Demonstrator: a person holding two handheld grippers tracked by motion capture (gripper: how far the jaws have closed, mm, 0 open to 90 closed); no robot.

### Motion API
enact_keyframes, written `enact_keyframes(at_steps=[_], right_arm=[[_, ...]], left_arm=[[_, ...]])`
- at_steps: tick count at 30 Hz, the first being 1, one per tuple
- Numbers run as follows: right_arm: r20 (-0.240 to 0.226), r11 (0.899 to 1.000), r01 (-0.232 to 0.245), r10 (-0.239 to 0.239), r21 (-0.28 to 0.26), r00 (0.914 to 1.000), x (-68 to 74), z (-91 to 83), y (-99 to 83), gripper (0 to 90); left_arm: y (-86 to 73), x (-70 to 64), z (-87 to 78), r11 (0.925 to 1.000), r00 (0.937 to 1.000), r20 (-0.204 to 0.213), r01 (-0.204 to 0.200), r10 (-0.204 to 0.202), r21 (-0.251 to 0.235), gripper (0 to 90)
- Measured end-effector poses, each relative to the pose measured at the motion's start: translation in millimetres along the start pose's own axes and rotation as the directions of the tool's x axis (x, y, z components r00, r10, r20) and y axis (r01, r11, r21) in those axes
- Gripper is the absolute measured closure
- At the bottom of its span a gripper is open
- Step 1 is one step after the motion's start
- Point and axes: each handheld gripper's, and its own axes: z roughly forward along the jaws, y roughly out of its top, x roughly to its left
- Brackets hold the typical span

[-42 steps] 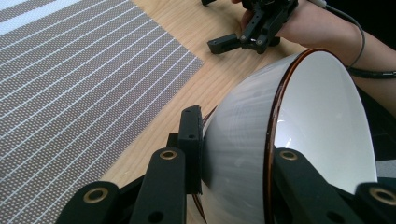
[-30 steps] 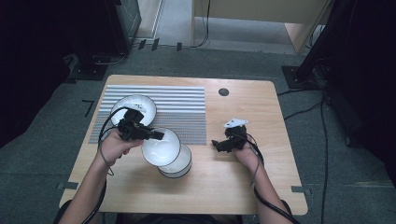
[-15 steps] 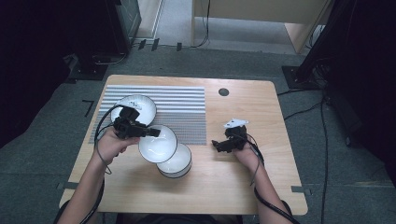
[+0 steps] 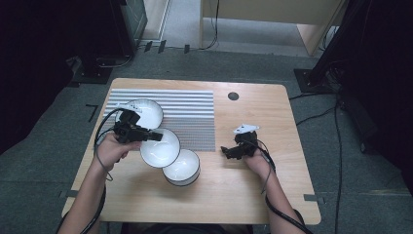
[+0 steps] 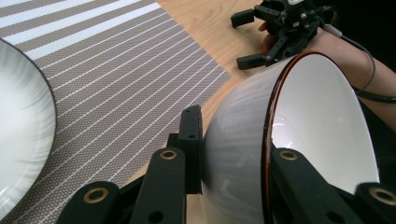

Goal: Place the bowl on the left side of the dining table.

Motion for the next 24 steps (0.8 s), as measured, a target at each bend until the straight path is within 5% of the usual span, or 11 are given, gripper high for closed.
enact_keyframes(at_steps=[20,24], right_arm=[[0.000,1.000,0.000,0.000,0.000,1.0000,-0.1,0.0,0.0,0.0],[0.000,1.000,-0.001,0.001,0.000,1.0000,-0.1,-0.1,0.0,0.0]], left_arm=[[-7.0,20.2,-6.3,0.9991,0.9989,-0.024,0.041,-0.041,0.003,74.2],[-10.0,27.3,-6.3,0.9988,0.9987,0.007,0.050,-0.050,0.003,73.9]])
